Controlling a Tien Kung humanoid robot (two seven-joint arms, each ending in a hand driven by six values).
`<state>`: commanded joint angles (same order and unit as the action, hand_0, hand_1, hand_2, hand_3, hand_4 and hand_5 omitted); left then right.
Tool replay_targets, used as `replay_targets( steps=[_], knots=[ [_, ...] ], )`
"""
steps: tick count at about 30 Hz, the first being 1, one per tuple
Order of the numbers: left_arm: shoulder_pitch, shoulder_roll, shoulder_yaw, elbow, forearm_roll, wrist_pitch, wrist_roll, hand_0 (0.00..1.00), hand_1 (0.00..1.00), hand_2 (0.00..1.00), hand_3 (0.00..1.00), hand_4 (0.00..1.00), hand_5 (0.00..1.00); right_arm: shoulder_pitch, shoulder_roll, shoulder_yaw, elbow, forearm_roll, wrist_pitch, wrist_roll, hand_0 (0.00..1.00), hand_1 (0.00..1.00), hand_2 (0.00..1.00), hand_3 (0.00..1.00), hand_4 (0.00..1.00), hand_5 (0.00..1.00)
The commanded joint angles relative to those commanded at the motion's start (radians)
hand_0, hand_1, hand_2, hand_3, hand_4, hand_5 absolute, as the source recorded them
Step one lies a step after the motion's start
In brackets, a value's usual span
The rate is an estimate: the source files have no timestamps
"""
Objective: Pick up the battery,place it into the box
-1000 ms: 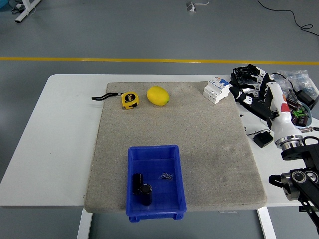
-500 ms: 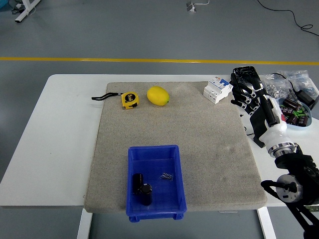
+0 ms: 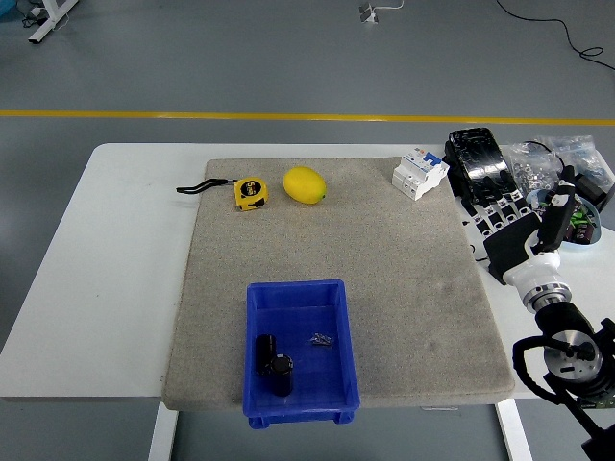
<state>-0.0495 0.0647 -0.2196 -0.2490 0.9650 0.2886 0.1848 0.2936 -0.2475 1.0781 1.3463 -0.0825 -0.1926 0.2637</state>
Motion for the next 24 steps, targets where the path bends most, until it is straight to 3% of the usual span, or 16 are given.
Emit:
replay_targets(
  steps=[24],
  knots=[
    [0.003, 0.002, -0.01, -0.002, 0.026, -0.015, 0.009, 0.737, 0.736, 0.792, 0.675, 0.688, 0.717, -0.001, 0.005, -0.001, -0.012, -0.013, 0.035, -0.022, 0.974, 0.945, 0.95, 0.998, 0.998, 0.998]
  ],
)
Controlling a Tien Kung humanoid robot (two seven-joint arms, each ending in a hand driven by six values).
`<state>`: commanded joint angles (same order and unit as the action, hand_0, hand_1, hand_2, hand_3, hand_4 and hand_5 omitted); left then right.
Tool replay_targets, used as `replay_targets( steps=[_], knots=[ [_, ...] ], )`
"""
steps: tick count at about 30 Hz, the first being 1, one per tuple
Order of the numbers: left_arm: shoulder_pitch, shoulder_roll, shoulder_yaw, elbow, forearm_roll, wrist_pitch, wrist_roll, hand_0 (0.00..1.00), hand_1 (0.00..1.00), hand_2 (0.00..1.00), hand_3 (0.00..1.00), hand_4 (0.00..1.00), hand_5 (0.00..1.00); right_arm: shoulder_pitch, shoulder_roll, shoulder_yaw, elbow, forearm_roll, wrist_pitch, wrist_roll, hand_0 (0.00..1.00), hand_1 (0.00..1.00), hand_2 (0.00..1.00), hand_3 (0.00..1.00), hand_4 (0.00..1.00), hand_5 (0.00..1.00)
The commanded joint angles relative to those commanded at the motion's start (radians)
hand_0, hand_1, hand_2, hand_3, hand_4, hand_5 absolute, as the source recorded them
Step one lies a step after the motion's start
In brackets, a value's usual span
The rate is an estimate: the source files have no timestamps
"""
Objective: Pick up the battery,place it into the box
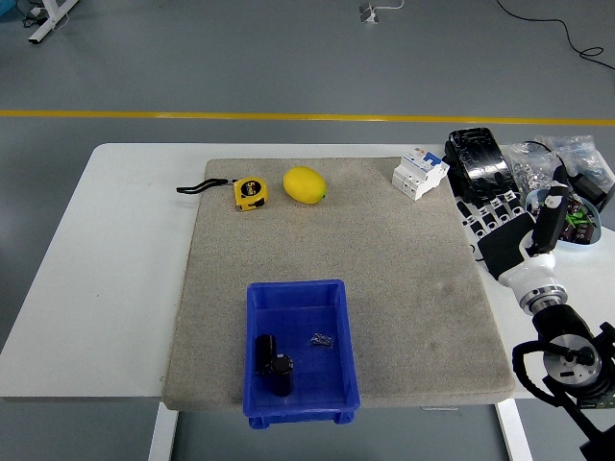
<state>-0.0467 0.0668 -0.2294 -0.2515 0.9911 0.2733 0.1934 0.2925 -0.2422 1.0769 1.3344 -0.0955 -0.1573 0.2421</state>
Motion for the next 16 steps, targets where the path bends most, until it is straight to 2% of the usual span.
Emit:
replay_targets(
  steps=[16],
  knots=[
    [0.007, -0.002, 0.025, 0.0, -0.038, 0.007, -0.009, 0.737, 0.735, 0.791, 0.677, 0.691, 0.719, -0.002, 0.001, -0.003, -0.008, -0.002, 0.008, -0.003, 0.972, 0.94, 0.943, 0.998, 0.998, 0.998]
  ],
)
